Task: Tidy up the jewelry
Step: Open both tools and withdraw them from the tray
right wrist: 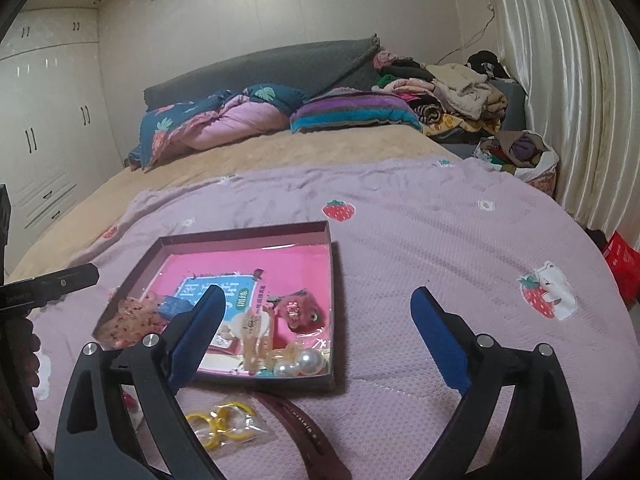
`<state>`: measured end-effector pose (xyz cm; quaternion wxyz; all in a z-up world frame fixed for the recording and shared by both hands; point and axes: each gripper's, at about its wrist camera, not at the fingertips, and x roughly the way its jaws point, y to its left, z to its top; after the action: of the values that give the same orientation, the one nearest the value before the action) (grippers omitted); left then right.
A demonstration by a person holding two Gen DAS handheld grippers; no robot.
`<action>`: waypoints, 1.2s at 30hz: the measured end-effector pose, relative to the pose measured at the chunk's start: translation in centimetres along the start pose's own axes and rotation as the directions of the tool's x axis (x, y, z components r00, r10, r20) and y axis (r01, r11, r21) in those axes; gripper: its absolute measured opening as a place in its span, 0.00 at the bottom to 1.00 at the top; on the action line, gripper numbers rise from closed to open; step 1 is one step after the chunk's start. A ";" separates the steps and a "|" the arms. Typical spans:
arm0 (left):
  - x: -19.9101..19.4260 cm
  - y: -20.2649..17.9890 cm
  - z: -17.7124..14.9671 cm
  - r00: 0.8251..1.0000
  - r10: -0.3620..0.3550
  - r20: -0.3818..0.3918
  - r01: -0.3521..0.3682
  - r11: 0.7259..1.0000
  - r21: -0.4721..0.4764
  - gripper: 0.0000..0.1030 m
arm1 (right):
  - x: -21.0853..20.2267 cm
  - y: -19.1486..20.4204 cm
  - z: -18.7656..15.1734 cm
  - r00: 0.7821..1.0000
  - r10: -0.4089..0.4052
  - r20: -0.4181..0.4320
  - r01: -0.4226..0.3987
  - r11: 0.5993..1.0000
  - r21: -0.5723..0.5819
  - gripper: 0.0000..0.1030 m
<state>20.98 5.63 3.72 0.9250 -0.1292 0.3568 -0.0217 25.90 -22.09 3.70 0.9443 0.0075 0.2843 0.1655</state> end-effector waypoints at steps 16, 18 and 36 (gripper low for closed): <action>-5.8 0.9 -0.4 0.996 -0.001 0.086 0.005 0.999 -0.043 0.91 | -4.5 -0.5 -0.8 0.999 0.050 -0.013 -0.049 0.998 0.039 0.91; -6.4 0.9 -0.9 0.996 -0.001 0.092 0.006 0.999 -0.046 0.91 | -5.0 -0.5 -1.0 0.999 0.046 -0.012 -0.046 0.998 0.037 0.91; -9.6 0.2 -3.0 0.995 -0.001 0.099 0.004 1.000 -0.030 0.91 | -8.8 0.0 -1.7 0.999 0.050 0.009 -0.050 0.999 -0.002 0.91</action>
<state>11.84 6.43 7.77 0.9394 -0.1446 0.3105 -0.0109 18.13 -24.98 6.97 0.9412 0.0145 0.2797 0.1892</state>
